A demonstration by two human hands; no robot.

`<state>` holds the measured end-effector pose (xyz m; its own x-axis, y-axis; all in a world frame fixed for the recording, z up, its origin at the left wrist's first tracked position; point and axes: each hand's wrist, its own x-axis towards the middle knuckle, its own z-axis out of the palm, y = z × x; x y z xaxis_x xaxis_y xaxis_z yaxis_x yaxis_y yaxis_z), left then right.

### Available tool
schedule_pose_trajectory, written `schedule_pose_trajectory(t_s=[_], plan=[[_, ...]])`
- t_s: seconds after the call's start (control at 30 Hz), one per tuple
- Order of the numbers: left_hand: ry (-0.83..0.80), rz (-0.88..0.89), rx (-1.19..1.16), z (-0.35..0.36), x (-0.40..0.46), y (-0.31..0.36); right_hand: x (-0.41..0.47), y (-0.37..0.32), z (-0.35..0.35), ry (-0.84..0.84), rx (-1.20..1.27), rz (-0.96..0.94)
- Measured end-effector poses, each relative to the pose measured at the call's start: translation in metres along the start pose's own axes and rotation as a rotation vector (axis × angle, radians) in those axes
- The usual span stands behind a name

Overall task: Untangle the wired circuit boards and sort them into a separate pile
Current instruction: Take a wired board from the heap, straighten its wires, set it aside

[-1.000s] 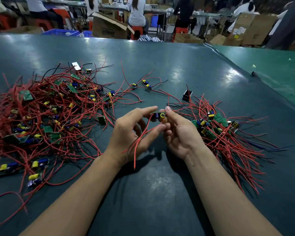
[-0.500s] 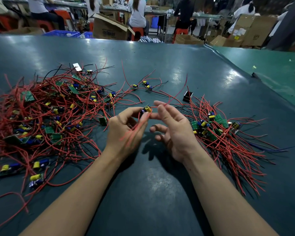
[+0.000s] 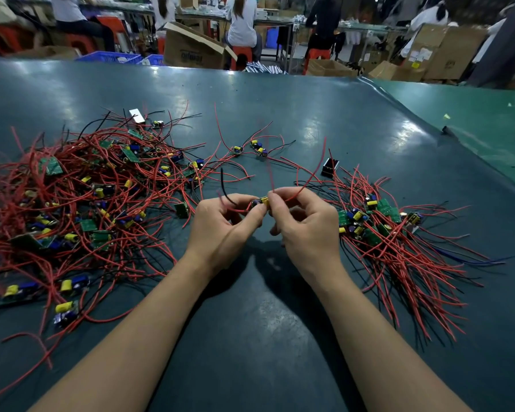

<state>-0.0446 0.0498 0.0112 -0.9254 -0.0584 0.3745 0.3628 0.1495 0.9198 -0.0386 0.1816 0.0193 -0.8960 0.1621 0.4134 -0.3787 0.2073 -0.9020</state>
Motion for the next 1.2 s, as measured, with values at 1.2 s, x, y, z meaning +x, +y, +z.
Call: schedule_pose_trajectory(t_s=[1.2], plan=[[-0.044,-0.196,-0.295,-0.006,0.003,0.009,0.033,0.003,-0.023,0.443,0.833,0.526]])
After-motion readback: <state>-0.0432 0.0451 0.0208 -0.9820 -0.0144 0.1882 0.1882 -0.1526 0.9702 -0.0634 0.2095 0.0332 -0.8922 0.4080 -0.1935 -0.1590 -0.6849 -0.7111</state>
